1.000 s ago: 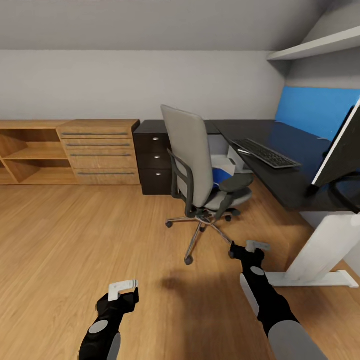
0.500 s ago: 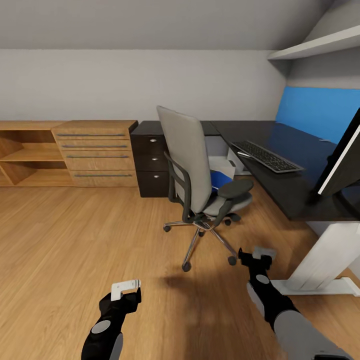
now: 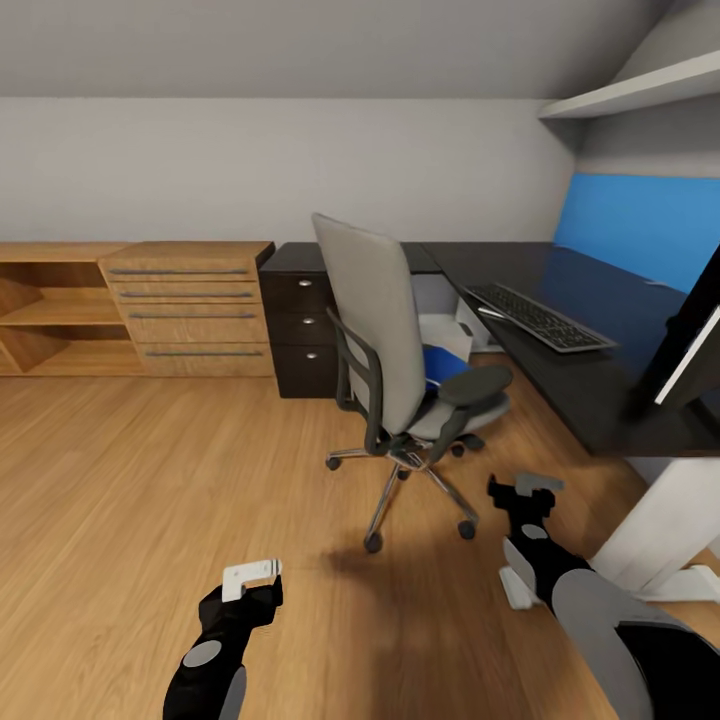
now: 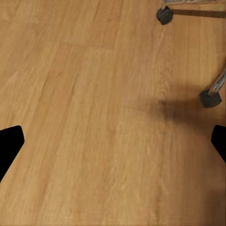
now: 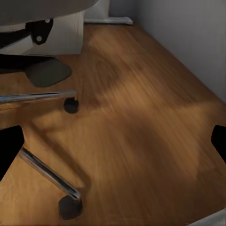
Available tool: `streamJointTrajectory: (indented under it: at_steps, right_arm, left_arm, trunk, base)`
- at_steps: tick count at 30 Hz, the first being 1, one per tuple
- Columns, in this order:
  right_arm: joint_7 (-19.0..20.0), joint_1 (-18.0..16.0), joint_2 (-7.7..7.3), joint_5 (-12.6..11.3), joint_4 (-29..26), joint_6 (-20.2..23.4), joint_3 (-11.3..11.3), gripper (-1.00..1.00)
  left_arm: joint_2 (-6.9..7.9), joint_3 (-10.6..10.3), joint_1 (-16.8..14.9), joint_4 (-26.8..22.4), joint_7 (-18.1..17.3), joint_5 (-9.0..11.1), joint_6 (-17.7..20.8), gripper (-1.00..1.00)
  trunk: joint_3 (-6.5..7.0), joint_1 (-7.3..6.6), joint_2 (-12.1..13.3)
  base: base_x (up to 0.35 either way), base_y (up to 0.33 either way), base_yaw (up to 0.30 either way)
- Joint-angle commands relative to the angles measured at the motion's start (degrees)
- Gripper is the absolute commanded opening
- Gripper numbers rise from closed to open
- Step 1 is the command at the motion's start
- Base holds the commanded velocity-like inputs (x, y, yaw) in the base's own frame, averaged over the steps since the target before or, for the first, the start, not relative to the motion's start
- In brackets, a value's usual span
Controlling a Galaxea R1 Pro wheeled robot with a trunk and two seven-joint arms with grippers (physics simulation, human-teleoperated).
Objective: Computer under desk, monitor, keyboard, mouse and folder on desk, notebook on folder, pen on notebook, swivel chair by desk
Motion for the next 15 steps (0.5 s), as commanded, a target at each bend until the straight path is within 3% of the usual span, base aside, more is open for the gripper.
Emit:
streamJointTrajectory:
  at_steps: [1, 4, 15]
  right_arm:
    - [0.1, 0.0, 0.09, -0.1, 0.1, -0.3, -0.1, 1.0]
    - [0.4, -0.1, 0.44, -0.1, 0.1, -0.5, 0.0, 1.0]
    - [0.6, -0.1, 5.22, -0.1, 0.3, -7.8, -0.1, 1.0]
  left_arm:
    - [0.0, -0.1, 0.0, 0.0, 0.3, 0.0, 0.3, 1.0]
    - [0.0, -0.1, 0.0, 0.3, 0.3, 0.0, 0.3, 1.0]
    - [0.0, -0.3, 0.0, 1.9, 0.2, 0.0, 0.2, 1.0]
  trunk:
    - [-0.05, 0.02, 0.0]
    - [-0.05, 0.02, 0.0]
    - [-0.05, 0.02, 0.0]
  base:
    - [0.258, 0.0, 0.0]
    - [0.164, 0.0, 0.0]
    - [0.185, 0.0, 0.0]
